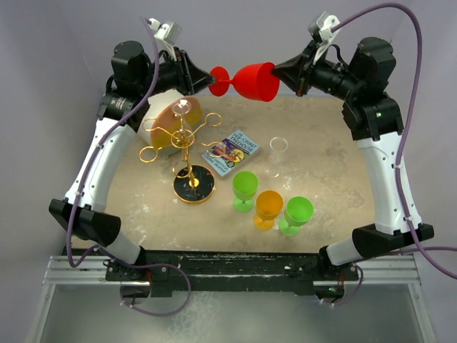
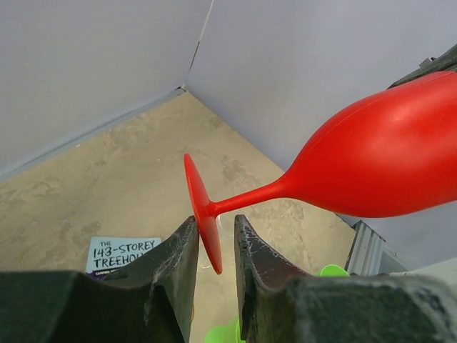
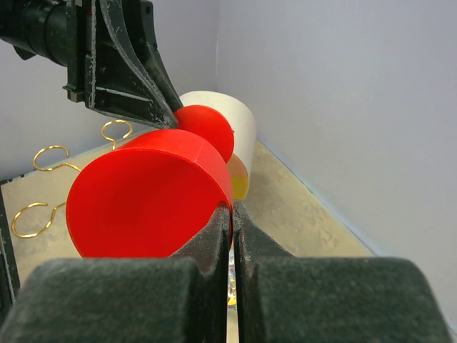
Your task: Place the wine glass upside down on the wine glass rack
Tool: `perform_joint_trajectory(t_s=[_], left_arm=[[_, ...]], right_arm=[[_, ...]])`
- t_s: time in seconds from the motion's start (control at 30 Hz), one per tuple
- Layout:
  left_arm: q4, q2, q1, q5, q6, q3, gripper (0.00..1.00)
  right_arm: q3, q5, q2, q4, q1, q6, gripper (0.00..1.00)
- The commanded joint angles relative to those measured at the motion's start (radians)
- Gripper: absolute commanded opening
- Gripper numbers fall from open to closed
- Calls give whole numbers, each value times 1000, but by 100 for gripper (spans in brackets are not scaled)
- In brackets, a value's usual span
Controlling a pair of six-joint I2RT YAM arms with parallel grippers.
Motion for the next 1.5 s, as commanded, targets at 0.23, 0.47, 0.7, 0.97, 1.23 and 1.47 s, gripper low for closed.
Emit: perform_joint_trajectory(t_s=[0.23, 0.47, 0.7, 0.97, 1.23, 1.47], left_arm=[[7, 10, -19, -26, -21, 41, 23], [-6, 20, -22, -38, -27, 49, 25], [1, 14, -23, -37, -25, 48, 0], [-26, -34, -13, -87, 51, 50, 0], [-103, -99, 55, -199, 144, 81, 0], [-189, -181, 114, -479, 381, 121, 0]], right_arm=[[-9, -9, -33, 68, 6, 9, 0], [-12, -16, -30, 70, 8, 9, 0], [-26, -12, -36, 71, 8, 2, 0], [-59, 15, -75, 23, 8, -67, 39], [-65, 80, -129, -46, 6, -133, 58], [-84, 132, -164, -76, 6, -177, 59]])
